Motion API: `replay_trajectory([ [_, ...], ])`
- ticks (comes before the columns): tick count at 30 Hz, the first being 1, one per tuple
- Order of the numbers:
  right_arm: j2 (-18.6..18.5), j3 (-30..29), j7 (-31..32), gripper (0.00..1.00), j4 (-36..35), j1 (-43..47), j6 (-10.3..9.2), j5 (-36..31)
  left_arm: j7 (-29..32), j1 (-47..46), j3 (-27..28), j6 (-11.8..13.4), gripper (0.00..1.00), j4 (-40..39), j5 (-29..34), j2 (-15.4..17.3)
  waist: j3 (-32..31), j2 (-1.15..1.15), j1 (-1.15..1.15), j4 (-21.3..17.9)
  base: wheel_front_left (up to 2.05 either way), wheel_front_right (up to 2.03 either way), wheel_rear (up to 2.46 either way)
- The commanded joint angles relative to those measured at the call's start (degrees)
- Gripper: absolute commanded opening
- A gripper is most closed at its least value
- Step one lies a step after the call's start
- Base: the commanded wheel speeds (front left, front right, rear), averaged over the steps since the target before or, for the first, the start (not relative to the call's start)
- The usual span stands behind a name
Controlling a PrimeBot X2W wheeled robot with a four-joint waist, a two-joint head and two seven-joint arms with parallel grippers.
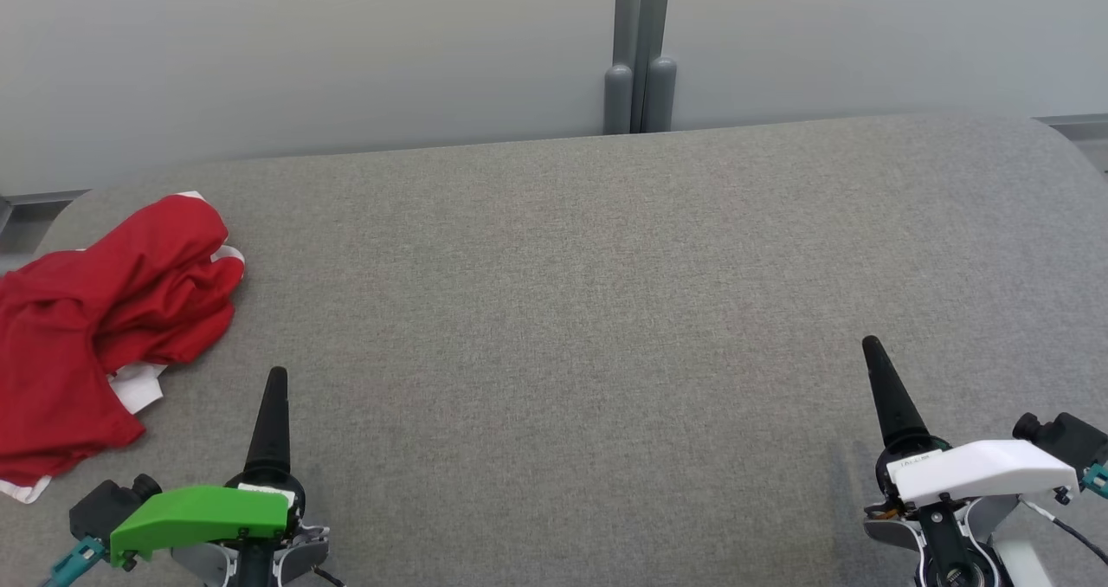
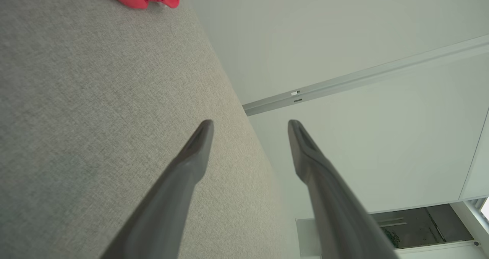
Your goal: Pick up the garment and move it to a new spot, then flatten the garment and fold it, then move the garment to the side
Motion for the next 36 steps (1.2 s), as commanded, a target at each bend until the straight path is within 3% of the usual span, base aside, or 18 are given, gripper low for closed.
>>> replay_trajectory([
  [1,-0.64,0.38,-0.77,1.0,-1.29,-0.53,0.14,-2.85,-0.6,-1.86,-0.17,-0.02,1.0,-0.56,2.54,0.59,0.0,0.0,0.0,0.03,0.0,0.0,0.0],
  [17,-2.89,2.65,-3.94,1.0,-2.64,-0.67,0.15,-19.83,-3.78,-2.6,-1.57,-0.02,1.0,-0.08,18.52,1.08,0.11,0.0,0.0,0.43,0.0,0.0,0.0],
  [36,-5.82,6.74,-7.16,1.0,-2.11,-0.94,0.17,-32.62,-7.02,-2.75,-3.72,-0.02,1.0,0.93,31.36,2.07,-0.15,0.0,0.0,0.57,0.0,0.0,0.0],
])
